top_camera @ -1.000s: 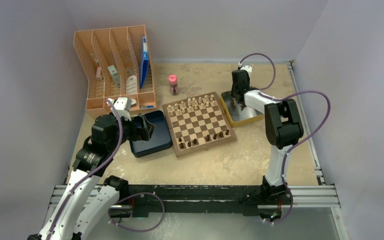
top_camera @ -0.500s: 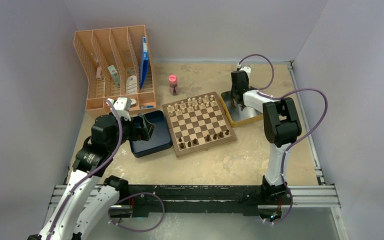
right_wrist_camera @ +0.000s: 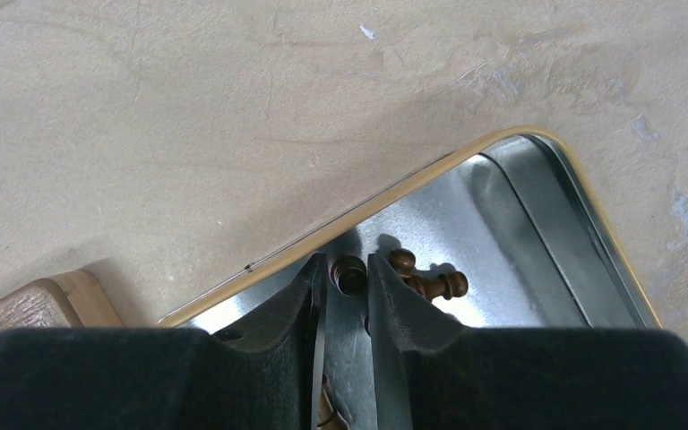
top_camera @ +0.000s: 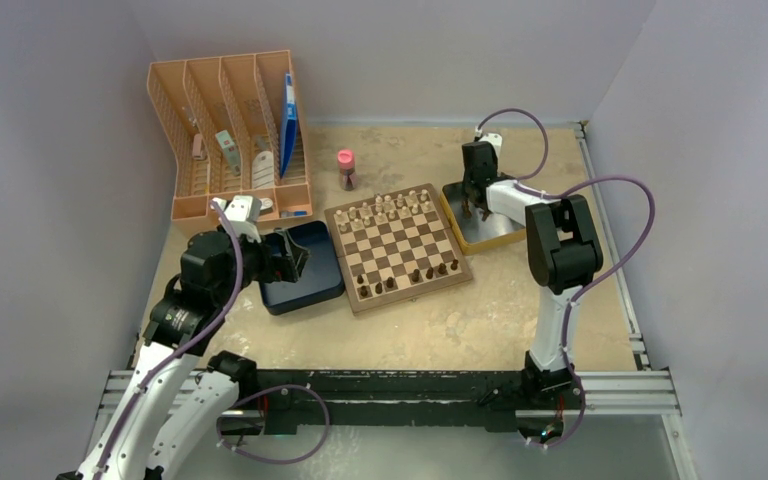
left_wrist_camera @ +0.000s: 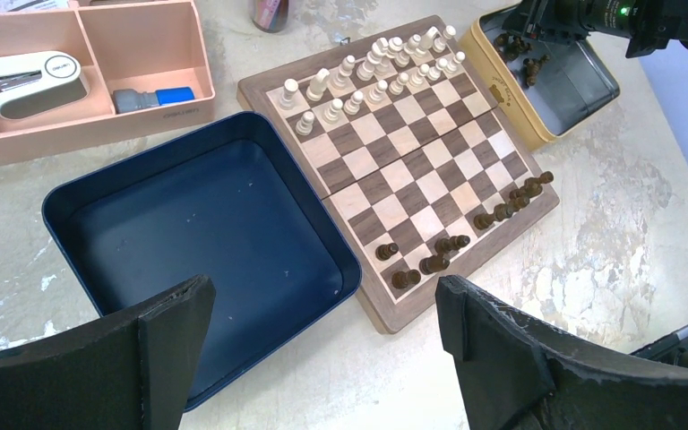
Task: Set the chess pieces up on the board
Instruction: Pick up the chess piece from the storage box.
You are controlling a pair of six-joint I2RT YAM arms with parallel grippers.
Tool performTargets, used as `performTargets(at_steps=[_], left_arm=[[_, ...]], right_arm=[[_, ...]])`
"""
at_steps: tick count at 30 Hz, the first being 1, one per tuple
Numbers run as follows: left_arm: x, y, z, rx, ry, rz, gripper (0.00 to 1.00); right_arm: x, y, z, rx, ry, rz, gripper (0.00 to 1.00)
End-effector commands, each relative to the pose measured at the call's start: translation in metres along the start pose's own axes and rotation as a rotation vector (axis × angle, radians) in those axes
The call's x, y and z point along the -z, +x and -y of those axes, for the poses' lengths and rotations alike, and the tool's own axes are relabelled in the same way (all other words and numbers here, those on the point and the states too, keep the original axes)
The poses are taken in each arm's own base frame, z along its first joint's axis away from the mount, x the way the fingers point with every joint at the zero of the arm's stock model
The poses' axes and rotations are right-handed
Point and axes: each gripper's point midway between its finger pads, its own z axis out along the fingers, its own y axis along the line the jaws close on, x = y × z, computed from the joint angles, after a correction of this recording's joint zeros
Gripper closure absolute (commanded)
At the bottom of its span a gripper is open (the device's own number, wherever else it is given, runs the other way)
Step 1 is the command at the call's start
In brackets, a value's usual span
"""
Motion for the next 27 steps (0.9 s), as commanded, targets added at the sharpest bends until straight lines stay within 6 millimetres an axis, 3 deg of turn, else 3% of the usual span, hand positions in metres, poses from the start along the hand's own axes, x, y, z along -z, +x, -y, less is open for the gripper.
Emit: performTargets(at_steps=[1,16,27], left_arm=[[0.001,-0.012,0.001,-0.010,0.003,0.048,0.05],[0.004,-0.013,-0.002,-0.006,-0.016,0.060,0.05],[0.007,-0.015,-0.003,-0.004,-0.024,0.076,0.05]], right_arm=[[0.007,-0.023,0.002,-0.004,0.016,0.057,0.75],[0.008,-0.032,0.004,0.002,0.027,0.083,0.81],[0.042,-0.050,0.003,-0.054,0.024,0.106,0.86]])
